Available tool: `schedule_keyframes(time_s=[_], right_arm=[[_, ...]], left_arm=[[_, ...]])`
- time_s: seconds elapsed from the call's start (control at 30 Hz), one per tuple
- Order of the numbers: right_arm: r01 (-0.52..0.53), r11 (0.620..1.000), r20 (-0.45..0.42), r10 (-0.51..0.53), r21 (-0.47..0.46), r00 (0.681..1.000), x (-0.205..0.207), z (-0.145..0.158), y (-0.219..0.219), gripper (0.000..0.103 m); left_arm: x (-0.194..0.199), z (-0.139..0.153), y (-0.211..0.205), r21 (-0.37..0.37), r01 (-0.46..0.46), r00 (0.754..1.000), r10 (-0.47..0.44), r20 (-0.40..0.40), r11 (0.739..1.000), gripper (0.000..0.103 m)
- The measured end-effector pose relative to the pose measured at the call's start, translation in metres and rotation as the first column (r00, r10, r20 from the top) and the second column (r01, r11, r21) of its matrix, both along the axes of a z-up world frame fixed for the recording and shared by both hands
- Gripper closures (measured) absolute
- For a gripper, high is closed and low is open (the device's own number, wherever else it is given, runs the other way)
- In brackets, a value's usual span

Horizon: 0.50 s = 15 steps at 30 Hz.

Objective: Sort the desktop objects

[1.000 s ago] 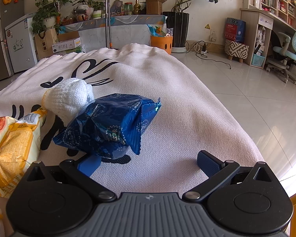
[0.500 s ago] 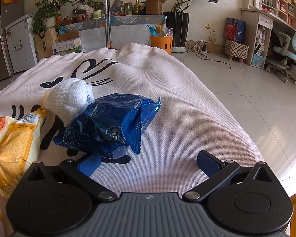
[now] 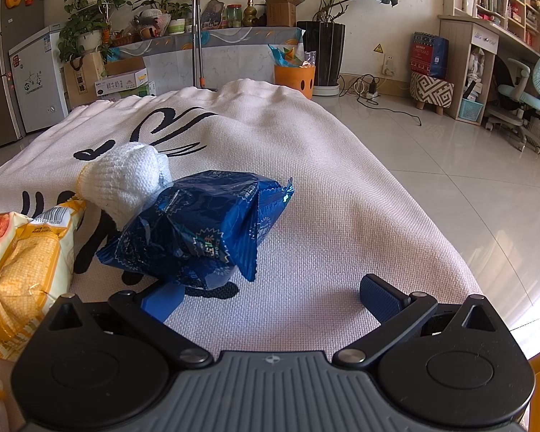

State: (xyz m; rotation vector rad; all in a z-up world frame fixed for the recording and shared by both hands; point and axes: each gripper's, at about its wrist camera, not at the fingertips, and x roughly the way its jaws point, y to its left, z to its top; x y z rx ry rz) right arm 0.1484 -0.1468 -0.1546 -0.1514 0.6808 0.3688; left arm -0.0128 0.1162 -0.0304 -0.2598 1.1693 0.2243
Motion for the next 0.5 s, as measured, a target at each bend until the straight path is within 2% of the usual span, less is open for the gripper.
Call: schedule_keyframes(time_s=[0.23, 0.5], right_arm=[[0.000, 1.000, 0.000, 0.000, 0.000, 1.000, 0.000, 0.000, 0.000, 0.000], [0.000, 1.000, 0.000, 0.000, 0.000, 1.000, 0.000, 0.000, 0.000, 0.000]], left_arm=[[0.005, -0.035, -0.007, -0.030, 0.036, 0.996, -0.039, -0.085, 0.999, 0.001], [0.011, -0.035, -0.006, -0.012, 0.032, 0.995, -0.033, -0.092, 0.999, 0.001]])
